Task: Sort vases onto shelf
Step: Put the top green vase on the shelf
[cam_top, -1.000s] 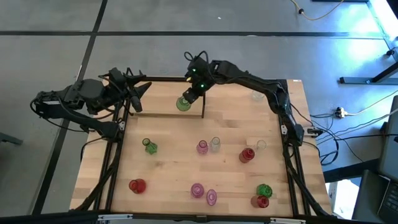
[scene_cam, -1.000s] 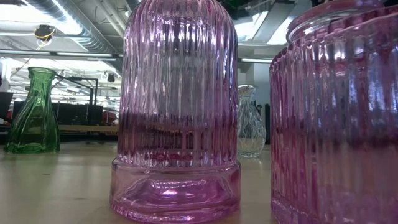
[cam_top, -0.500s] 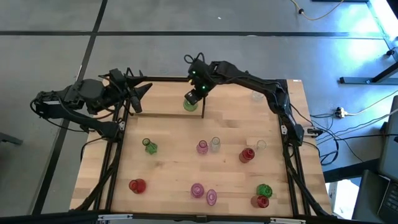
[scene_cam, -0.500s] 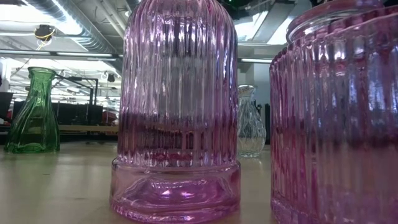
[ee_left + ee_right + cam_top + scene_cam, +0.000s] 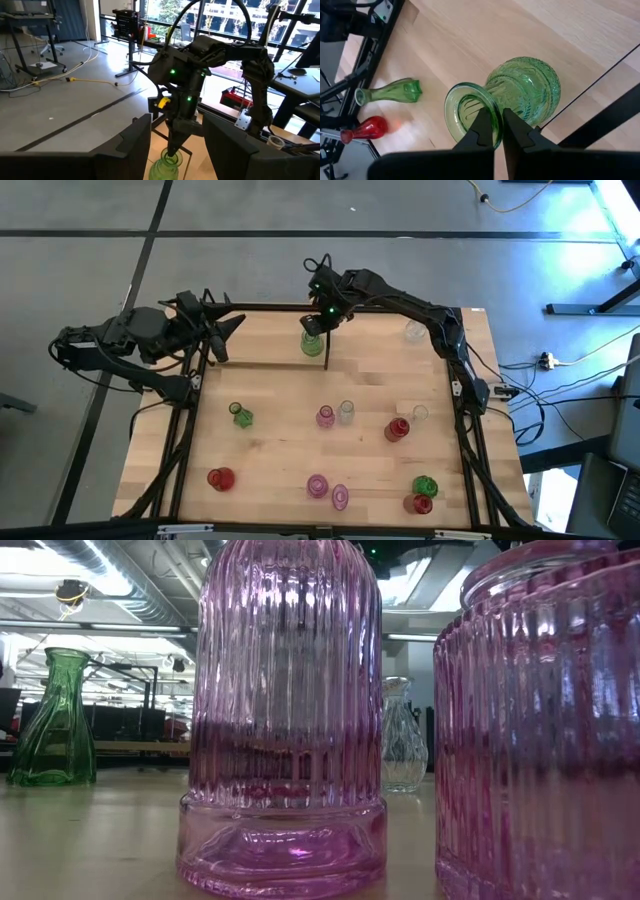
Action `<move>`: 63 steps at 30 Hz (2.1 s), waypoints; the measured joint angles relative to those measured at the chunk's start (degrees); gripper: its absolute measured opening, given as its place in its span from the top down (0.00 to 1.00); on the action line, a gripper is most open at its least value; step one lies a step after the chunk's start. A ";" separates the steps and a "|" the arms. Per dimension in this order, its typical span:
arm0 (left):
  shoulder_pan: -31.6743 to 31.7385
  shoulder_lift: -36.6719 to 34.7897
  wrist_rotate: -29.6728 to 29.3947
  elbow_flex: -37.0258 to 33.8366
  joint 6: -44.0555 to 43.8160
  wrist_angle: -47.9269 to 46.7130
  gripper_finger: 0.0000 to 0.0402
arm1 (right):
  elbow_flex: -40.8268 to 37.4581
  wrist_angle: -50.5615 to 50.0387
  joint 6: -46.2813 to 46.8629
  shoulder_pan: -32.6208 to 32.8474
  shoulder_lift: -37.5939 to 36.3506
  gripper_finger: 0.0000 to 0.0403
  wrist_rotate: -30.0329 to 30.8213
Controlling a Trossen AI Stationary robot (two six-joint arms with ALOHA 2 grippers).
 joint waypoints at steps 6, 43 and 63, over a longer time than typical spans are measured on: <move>0.00 0.00 0.02 0.00 0.07 -0.06 0.57 | -1.69 2.40 2.82 0.02 -0.07 1.00 -1.82; 0.00 0.00 0.85 0.02 0.14 -1.37 0.57 | -7.30 9.88 8.38 0.00 -0.17 0.90 2.49; 0.00 0.00 0.85 0.02 0.14 -1.37 0.57 | -7.39 10.20 7.64 0.02 -0.19 0.66 2.91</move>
